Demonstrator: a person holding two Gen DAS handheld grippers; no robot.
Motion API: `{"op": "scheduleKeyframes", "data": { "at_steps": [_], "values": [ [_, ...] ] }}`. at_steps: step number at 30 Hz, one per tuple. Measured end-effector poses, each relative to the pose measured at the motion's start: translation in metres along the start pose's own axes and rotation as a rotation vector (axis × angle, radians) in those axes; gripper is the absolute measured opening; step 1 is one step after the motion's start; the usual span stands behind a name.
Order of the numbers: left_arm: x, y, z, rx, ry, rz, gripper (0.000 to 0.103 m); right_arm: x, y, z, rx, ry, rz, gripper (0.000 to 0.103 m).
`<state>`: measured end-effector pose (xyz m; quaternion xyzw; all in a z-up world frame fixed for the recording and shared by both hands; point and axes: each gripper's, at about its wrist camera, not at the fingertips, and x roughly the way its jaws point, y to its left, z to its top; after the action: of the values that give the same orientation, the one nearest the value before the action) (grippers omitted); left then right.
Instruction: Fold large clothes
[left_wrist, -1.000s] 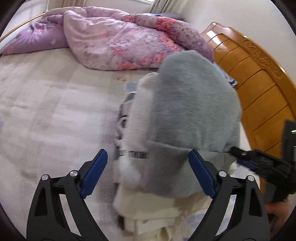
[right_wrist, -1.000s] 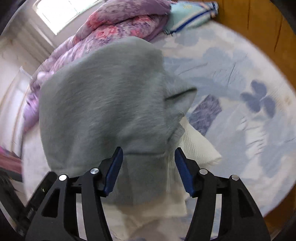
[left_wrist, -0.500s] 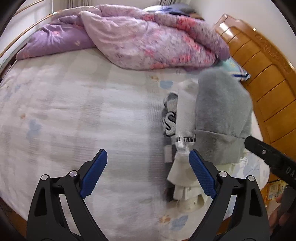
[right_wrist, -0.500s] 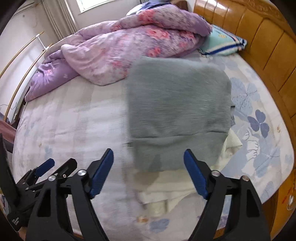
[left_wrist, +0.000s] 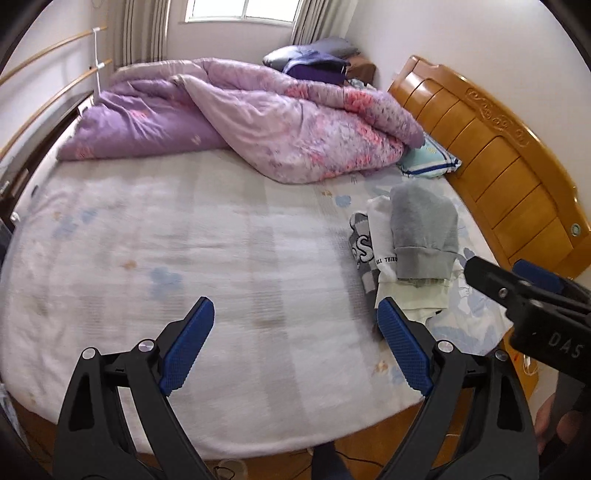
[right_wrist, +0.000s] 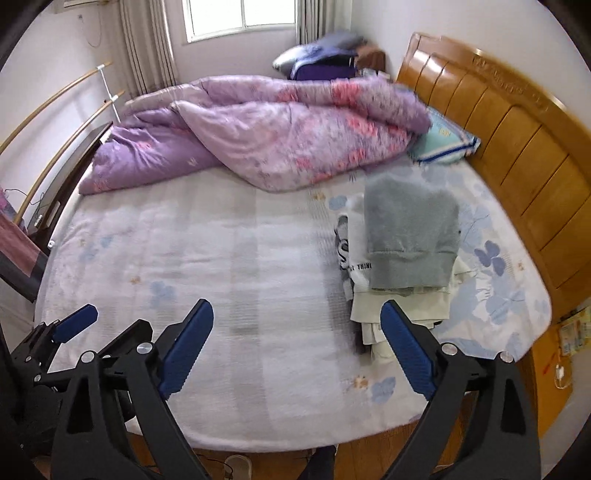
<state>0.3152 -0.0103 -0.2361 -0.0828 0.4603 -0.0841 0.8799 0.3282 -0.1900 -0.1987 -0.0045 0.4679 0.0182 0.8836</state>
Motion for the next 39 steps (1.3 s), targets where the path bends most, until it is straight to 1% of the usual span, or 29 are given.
{"op": "scheduleKeyframes", "data": {
  "at_steps": [1, 3, 5, 8, 10, 15, 20, 22, 26, 28, 30, 39],
  "values": [
    [-0.023, 0.008, -0.001, 0.003, -0.023, -0.005, 0.091, -0.016, 0.011, -0.001, -0.007, -0.016, -0.001, 0.092],
    [-0.056, 0.018, -0.003, 0.021, -0.056, 0.0, 0.091, -0.043, 0.031, -0.001, -0.026, -0.04, -0.004, 0.095],
    [-0.085, 0.028, -0.004, 0.02, -0.068, 0.0, 0.091, -0.068, 0.048, -0.002, -0.046, -0.059, -0.013, 0.095],
    [-0.126, 0.04, -0.001, 0.006, -0.096, -0.004, 0.091, -0.102, 0.067, -0.004, -0.056, -0.085, -0.002, 0.095],
    [-0.154, 0.041, 0.001, 0.025, -0.116, 0.01, 0.091, -0.122, 0.074, -0.003, -0.058, -0.102, 0.005, 0.095],
    [-0.212, 0.037, 0.006, 0.043, -0.171, 0.006, 0.092, -0.174, 0.092, 0.001, -0.074, -0.148, 0.017, 0.095],
    [-0.267, 0.031, 0.009, 0.033, -0.231, 0.053, 0.095, -0.221, 0.105, 0.005, -0.11, -0.214, 0.03, 0.095],
    [-0.285, 0.03, 0.011, 0.024, -0.258, 0.046, 0.095, -0.237, 0.108, 0.007, -0.121, -0.246, 0.032, 0.095],
    [-0.314, 0.026, 0.018, 0.039, -0.3, 0.067, 0.095, -0.267, 0.11, 0.007, -0.138, -0.309, 0.012, 0.095],
    [-0.329, 0.022, 0.019, 0.048, -0.326, 0.1, 0.095, -0.277, 0.108, 0.007, -0.138, -0.326, 0.01, 0.095],
    [-0.34, 0.02, 0.019, 0.052, -0.346, 0.108, 0.095, -0.285, 0.105, 0.007, -0.131, -0.338, 0.011, 0.095],
    [-0.378, 0.015, 0.017, 0.062, -0.408, 0.113, 0.095, -0.315, 0.1, 0.004, -0.125, -0.39, 0.038, 0.095]
  ]
}}
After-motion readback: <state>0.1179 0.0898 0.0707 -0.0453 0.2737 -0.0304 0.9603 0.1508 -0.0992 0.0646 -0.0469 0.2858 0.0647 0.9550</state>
